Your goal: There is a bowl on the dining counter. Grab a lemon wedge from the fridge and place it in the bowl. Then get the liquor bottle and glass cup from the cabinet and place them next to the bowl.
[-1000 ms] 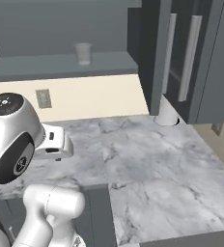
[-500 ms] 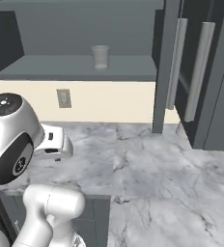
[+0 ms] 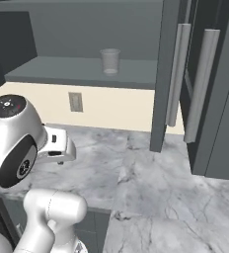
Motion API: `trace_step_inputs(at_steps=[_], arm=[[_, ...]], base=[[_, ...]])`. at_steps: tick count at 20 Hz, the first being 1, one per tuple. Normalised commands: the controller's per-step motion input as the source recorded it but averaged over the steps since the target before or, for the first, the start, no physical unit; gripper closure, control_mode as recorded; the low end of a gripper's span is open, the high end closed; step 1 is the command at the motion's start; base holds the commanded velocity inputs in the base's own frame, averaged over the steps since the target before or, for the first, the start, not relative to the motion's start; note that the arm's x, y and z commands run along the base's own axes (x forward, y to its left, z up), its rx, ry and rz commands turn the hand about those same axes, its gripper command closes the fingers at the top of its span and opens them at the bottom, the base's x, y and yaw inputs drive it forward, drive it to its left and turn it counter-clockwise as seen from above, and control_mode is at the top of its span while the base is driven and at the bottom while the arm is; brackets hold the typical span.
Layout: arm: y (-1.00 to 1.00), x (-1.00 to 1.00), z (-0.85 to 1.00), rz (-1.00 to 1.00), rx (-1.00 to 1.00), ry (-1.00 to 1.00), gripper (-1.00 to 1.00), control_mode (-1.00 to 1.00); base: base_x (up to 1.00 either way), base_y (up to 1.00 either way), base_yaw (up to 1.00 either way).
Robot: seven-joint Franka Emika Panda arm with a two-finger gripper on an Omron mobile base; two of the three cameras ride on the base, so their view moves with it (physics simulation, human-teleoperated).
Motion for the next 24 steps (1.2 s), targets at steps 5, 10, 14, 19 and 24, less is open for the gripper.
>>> trace_step_inputs(at_steps=[5, 10, 14, 19, 24], arm=[[0.00, 0.00, 0.00, 0.00, 0.00, 0.00, -1.00, 1.00], [0.00, 0.01, -0.04, 0.01, 0.00, -0.01, -1.00, -1.00], [0.00, 0.07, 0.08, 0.19, 0.00, -0.18, -1.00, -1.00], [0.00, 0.00, 0.43, 0.33, -0.06, -0.36, -1.00, -1.00], [0.00, -0.02, 0.54, 0.35, -0.20, -0.44, -1.00, -1.00]], base=[[0.48, 0.00, 0.05], [0.05, 0.00, 0.00], [0.00, 0.00, 0.00], [0.00, 0.00, 0.00], [0.00, 0.00, 0.00]])
